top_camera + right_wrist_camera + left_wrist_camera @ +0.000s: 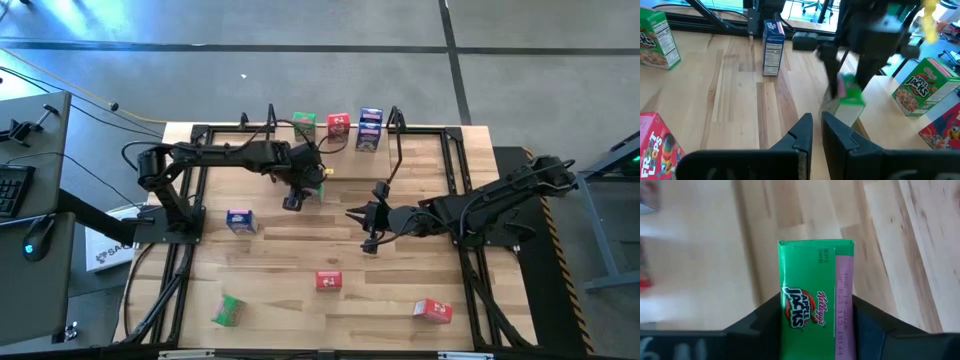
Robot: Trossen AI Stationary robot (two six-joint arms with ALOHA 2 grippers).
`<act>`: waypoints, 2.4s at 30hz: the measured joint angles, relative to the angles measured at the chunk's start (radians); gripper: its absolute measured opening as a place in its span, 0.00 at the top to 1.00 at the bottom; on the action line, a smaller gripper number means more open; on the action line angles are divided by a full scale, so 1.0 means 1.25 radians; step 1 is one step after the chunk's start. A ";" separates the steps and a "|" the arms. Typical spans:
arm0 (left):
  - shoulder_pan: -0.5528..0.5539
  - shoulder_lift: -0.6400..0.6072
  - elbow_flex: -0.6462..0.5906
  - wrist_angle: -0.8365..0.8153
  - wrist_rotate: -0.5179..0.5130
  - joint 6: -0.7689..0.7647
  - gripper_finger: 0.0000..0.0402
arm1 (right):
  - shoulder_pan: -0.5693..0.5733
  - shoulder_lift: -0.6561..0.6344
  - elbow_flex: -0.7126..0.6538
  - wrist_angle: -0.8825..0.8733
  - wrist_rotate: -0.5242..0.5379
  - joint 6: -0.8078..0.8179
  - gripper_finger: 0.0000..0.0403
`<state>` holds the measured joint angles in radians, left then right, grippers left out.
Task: Stack cereal on shelf
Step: Put the top green cereal box on the shelf aligned with the other green cereal box, then put the top red cereal box on the shelf aligned with the other red cereal box
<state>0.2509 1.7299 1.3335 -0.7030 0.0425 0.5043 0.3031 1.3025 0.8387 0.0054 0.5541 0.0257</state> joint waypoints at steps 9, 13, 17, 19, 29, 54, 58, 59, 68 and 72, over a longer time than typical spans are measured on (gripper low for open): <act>0.083 -0.040 0.140 -0.109 -0.044 0.069 0.59 | 0.000 0.000 0.000 -0.001 -0.005 0.000 0.94; 0.147 -0.040 0.155 -0.109 -0.045 0.109 0.60 | 0.000 0.000 -0.002 -0.001 -0.006 0.000 0.94; 0.197 -0.024 0.156 -0.112 -0.046 0.143 0.60 | 0.000 0.000 -0.002 -0.001 -0.007 0.000 0.94; 0.210 -0.018 0.156 -0.109 -0.044 0.151 0.60 | 0.000 0.000 -0.002 -0.001 -0.007 0.000 0.94; 0.234 0.021 0.155 -0.077 -0.063 0.166 0.56 | 0.000 0.000 -0.002 -0.001 -0.010 0.001 0.94; 0.224 -0.045 0.155 -0.001 -0.142 0.139 0.42 | 0.000 0.000 -0.003 -0.002 -0.027 0.001 0.94; 0.206 -0.112 0.101 -0.011 0.003 0.082 0.54 | 0.001 0.000 -0.003 -0.019 -0.027 0.000 0.94; 0.198 -0.133 0.068 0.005 0.035 0.075 0.59 | 0.001 0.003 -0.003 -0.020 -0.027 0.000 0.94; 0.101 -0.340 -0.320 0.397 0.084 -0.131 0.98 | -0.022 0.073 -0.003 0.022 -0.012 -0.026 0.94; 0.051 -0.414 -0.472 0.602 0.083 -0.216 0.97 | -0.043 0.090 -0.003 0.071 -0.079 -0.033 0.94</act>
<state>0.3147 1.2123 0.7439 0.0500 0.1467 0.2340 0.2498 1.4151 0.8347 0.0947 0.4559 -0.0149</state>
